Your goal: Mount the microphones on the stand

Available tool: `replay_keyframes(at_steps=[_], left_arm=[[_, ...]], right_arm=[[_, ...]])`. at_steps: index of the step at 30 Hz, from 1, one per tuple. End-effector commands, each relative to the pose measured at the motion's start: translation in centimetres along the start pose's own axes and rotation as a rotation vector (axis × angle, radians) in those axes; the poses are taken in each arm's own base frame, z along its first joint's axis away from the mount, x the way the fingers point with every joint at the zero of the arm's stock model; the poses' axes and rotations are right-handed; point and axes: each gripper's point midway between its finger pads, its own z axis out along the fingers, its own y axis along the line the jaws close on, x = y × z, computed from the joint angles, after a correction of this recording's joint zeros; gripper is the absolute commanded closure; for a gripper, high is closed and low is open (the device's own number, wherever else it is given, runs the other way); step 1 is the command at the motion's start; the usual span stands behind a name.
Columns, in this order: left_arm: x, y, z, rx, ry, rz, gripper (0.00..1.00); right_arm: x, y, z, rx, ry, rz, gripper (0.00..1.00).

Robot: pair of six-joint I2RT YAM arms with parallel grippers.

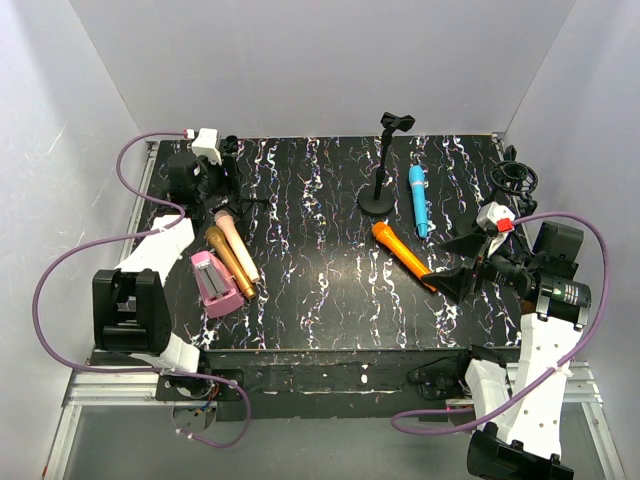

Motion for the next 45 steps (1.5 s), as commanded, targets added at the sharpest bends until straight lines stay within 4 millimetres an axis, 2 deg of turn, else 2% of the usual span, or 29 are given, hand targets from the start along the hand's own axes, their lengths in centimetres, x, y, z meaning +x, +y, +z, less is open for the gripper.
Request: replay_keyframes(at_steps=[1,4,8,11,12,14,19,23,25,29,34,39,45], left_arm=[[-1.3,0.1,-0.1,0.012,-0.082,0.036,0.41],[-1.0,-0.1,0.2,0.041,-0.081,0.089,0.47],[-1.0,0.1,0.5,0.040,-0.076,0.121,0.64],[-1.0,0.3,0.6,0.036,-0.068,0.146,0.97],[-1.2,0.0,0.5,0.054,-0.070,0.156,1.00],[-1.8,-1.3,0.4,0.127,-0.077,0.180,1.00],[-4.7,-7.1,-1.3,0.439,-0.143,0.139,1.00],[-6.8,-11.7,-3.8,0.660,-0.187,0.069,1.00],[-6.8,-14.2,-5.2,0.733,-0.189,0.085,1.00],[-5.5,-20.6,-8.2,0.892,-0.164,0.126,1.00],[-2.9,-26.2,-10.4,0.948,-0.141,0.189,1.00],[-1.2,-29.5,-11.4,0.955,-0.137,0.264,1.00],[1.5,-30.8,-11.8,0.916,-0.102,0.316,1.00]], right_arm=[[-0.4,0.2,0.0,-0.009,-0.010,-0.024,0.02],[-0.5,0.3,0.0,-0.012,-0.010,-0.015,0.02],[-0.3,0.3,0.0,-0.005,-0.004,-0.014,0.02],[-0.2,0.5,-0.1,-0.002,-0.002,-0.012,0.02],[-0.1,0.5,0.0,-0.002,0.000,-0.008,0.02],[0.0,0.5,-0.1,0.002,0.003,-0.010,0.02],[0.6,0.6,-0.2,0.013,0.023,-0.005,0.02],[1.2,0.8,-0.2,0.013,0.033,0.000,0.02],[1.3,1.0,-0.2,0.009,0.033,-0.003,0.02],[1.6,1.0,-0.1,-0.003,0.028,-0.005,0.02],[2.1,0.7,0.1,-0.010,0.030,0.018,0.02],[2.5,0.6,0.2,-0.012,0.031,0.027,0.02],[3.5,0.3,0.3,0.000,0.047,0.032,0.02]])
